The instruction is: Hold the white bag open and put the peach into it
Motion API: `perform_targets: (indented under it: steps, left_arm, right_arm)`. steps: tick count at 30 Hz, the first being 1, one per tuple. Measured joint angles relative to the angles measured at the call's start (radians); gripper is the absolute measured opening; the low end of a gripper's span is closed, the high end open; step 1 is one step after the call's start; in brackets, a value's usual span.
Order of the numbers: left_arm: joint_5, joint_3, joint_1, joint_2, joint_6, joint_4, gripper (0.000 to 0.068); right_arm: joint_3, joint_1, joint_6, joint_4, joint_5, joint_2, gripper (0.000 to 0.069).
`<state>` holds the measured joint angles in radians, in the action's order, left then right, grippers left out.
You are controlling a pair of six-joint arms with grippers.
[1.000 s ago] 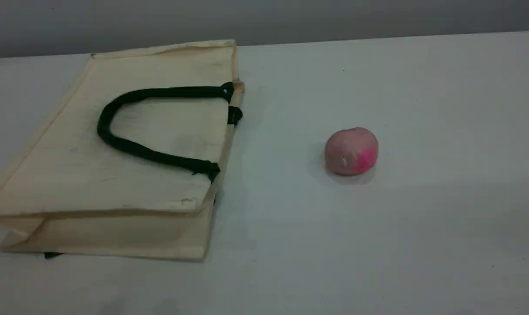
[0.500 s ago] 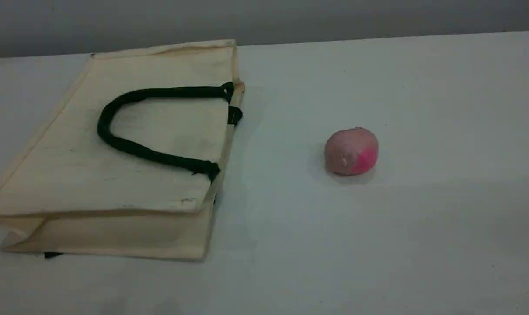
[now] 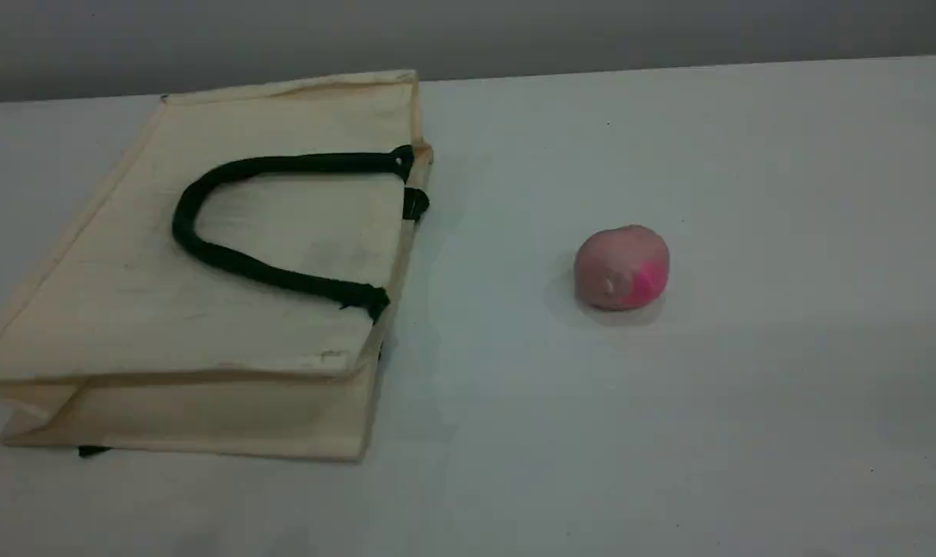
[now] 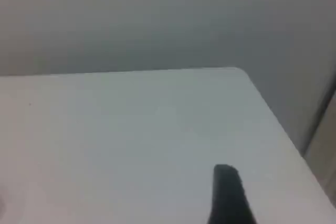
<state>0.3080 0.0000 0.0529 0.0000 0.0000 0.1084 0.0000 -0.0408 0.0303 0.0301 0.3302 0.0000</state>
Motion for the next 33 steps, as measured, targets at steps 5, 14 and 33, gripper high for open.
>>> perform_targets:
  steps: [5, 14, 33]
  left_arm:
    - [-0.007, 0.0, 0.0, 0.0, 0.0, 0.0, 0.047]
    - [-0.064, 0.0, 0.0, 0.0, 0.0, -0.006, 0.047]
    - [-0.471, 0.0, 0.0, 0.0, -0.073, -0.033, 0.047]
  right_arm:
    - [0.0, 0.0, -0.024, 0.038, -0.024, 0.0, 0.0388]
    - [0.0, 0.0, -0.066, 0.195, -0.197, 0.0, 0.0388]
    - [0.0, 0.0, 0.067, 0.191, -0.716, 0.0, 0.0388]
